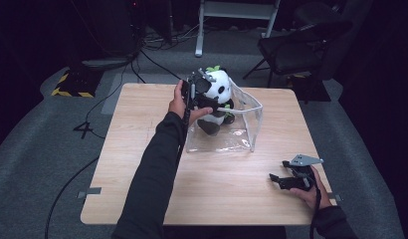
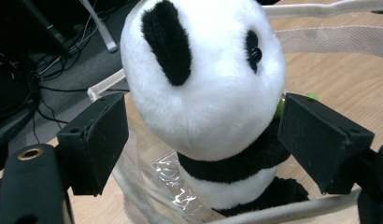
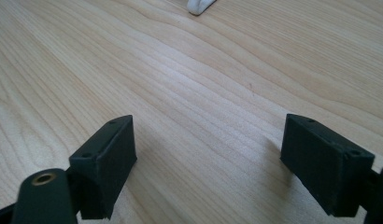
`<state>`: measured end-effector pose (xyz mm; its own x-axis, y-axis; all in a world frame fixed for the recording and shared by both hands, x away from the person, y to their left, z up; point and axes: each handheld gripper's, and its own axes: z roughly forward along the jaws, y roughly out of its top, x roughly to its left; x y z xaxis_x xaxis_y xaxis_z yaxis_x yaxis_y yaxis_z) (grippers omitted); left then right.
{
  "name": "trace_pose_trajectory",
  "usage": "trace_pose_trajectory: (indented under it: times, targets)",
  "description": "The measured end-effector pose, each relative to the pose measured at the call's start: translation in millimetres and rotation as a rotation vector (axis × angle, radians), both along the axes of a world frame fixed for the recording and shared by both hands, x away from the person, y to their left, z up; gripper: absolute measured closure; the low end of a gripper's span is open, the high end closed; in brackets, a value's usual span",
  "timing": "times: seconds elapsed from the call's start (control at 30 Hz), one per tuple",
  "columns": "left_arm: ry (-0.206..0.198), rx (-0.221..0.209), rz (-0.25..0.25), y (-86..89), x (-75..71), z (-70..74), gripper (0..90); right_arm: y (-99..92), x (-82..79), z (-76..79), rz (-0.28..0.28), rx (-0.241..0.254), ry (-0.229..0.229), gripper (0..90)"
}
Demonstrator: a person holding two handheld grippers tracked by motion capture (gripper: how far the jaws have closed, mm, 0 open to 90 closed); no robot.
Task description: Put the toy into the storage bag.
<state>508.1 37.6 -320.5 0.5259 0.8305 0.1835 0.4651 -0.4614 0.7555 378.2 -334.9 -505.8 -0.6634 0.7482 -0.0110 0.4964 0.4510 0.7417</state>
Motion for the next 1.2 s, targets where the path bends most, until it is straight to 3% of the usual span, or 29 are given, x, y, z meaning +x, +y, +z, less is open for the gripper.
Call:
trace_pose_trajectory:
  times: [0.43,1.2]
  targets:
    - [-0.001,0.003,-0.001,7.6,-3.4,3.3,16.8,0.0,0.0,0.0,0.000,0.000,0.000,17.9]
    - [-0.023,0.020,0.016,37.9,-17.1,13.5,16.6,0.0,0.0,0.0,0.000,0.000,0.000,17.9]
